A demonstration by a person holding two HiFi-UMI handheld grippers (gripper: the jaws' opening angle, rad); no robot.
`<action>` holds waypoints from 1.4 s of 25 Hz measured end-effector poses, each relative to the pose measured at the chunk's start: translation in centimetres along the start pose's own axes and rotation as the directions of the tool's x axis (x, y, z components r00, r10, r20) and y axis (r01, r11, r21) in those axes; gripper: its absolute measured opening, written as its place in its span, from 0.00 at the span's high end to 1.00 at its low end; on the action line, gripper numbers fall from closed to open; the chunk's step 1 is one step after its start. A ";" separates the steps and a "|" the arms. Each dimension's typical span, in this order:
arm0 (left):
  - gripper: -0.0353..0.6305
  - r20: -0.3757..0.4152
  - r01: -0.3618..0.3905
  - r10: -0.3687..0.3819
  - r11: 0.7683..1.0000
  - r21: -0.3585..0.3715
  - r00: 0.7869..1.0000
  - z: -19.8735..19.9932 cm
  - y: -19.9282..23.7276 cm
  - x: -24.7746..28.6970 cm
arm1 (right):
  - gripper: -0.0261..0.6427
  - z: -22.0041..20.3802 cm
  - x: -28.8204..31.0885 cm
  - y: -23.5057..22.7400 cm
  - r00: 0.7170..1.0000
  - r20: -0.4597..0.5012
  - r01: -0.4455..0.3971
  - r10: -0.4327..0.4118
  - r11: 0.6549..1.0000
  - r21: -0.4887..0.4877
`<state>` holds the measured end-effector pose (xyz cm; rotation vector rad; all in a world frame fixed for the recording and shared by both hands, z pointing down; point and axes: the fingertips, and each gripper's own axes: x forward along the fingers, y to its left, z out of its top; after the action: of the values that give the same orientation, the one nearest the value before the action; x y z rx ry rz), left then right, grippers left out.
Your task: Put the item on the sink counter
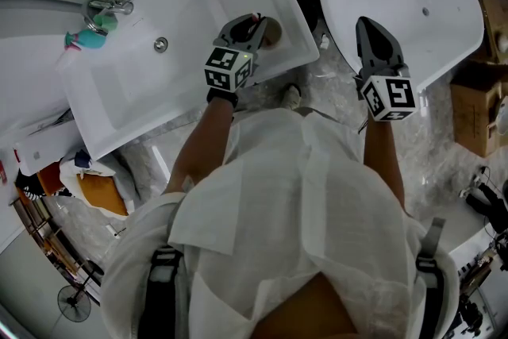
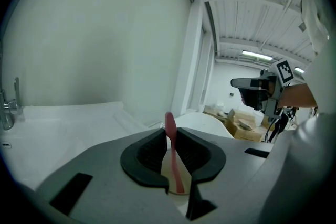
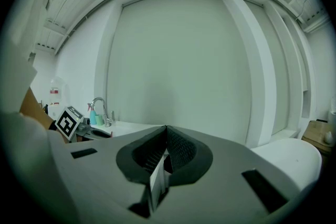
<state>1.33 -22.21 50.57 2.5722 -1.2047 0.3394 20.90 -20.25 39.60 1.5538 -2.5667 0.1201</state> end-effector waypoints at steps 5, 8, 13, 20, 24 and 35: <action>0.87 -0.005 -0.006 0.006 1.000 0.004 1.000 -0.1 0.1 0.1 | 0.95 0.0 0.0 0.0 1.000 -0.001 0.000 0.000 1.000 -0.002; 0.87 -0.007 -0.010 0.010 1.000 0.007 1.000 0.0 0.2 0.2 | 0.95 0.0 0.0 0.0 1.000 -0.001 0.000 0.000 1.000 -0.002; 0.83 -0.011 -0.018 0.018 1.000 0.013 1.000 -0.1 0.4 0.2 | 0.95 0.0 0.1 0.0 1.000 0.000 -0.002 0.002 1.000 -0.001; 0.76 -0.019 -0.026 0.026 1.000 0.011 0.999 -0.3 0.6 0.2 | 0.95 0.0 0.1 0.0 1.000 0.003 -0.003 0.003 1.000 -0.003; 0.75 -0.024 -0.035 0.036 0.999 0.012 0.999 -0.4 0.9 0.2 | 0.95 0.0 0.2 0.1 1.000 0.001 -0.004 0.004 1.000 -0.003; 0.72 -0.039 -0.065 0.064 0.998 -0.025 0.997 -1.2 2.3 -0.1 | 0.95 0.1 0.4 0.3 1.000 -0.001 -0.010 0.010 1.000 -0.005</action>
<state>-0.66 -23.13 52.02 2.4968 -1.2725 0.3819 20.41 -20.49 39.59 1.5387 -2.5724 0.1154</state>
